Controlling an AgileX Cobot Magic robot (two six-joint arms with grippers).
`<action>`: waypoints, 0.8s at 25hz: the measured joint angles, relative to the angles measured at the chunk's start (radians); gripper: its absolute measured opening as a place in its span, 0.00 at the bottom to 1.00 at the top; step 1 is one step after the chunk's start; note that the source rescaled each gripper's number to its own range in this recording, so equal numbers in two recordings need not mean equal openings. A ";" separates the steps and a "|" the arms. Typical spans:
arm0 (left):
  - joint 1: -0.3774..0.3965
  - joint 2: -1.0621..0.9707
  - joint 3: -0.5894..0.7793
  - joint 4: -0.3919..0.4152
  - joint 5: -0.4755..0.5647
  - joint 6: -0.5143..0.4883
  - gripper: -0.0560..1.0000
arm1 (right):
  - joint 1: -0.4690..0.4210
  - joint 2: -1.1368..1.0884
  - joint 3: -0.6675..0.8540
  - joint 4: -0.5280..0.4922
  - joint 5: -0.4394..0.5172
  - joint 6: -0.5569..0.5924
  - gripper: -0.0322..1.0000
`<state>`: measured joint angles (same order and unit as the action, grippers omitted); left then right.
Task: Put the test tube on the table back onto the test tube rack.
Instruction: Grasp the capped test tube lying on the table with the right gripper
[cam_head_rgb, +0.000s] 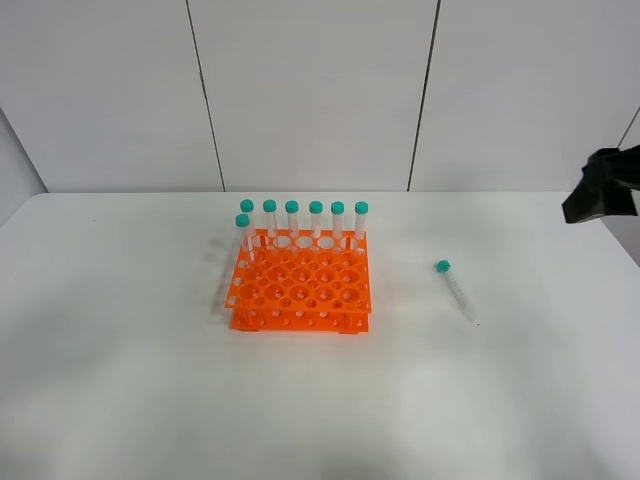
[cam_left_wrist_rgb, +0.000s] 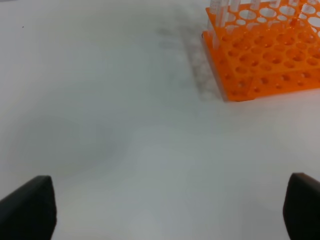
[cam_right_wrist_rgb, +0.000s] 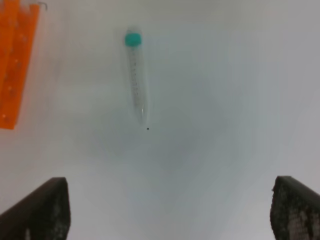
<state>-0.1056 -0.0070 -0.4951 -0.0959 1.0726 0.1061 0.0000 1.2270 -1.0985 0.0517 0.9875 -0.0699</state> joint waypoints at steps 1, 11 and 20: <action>0.000 0.000 0.000 0.000 0.000 0.000 0.99 | 0.000 0.047 -0.023 0.000 0.004 0.000 1.00; 0.000 0.000 0.000 0.000 0.000 0.000 0.99 | 0.121 0.350 -0.089 -0.028 -0.050 0.023 1.00; 0.000 0.000 0.000 0.000 0.000 0.000 0.99 | 0.122 0.523 -0.089 -0.052 -0.091 0.051 0.94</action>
<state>-0.1056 -0.0070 -0.4951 -0.0959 1.0726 0.1061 0.1221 1.7504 -1.1872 0.0000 0.8962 -0.0194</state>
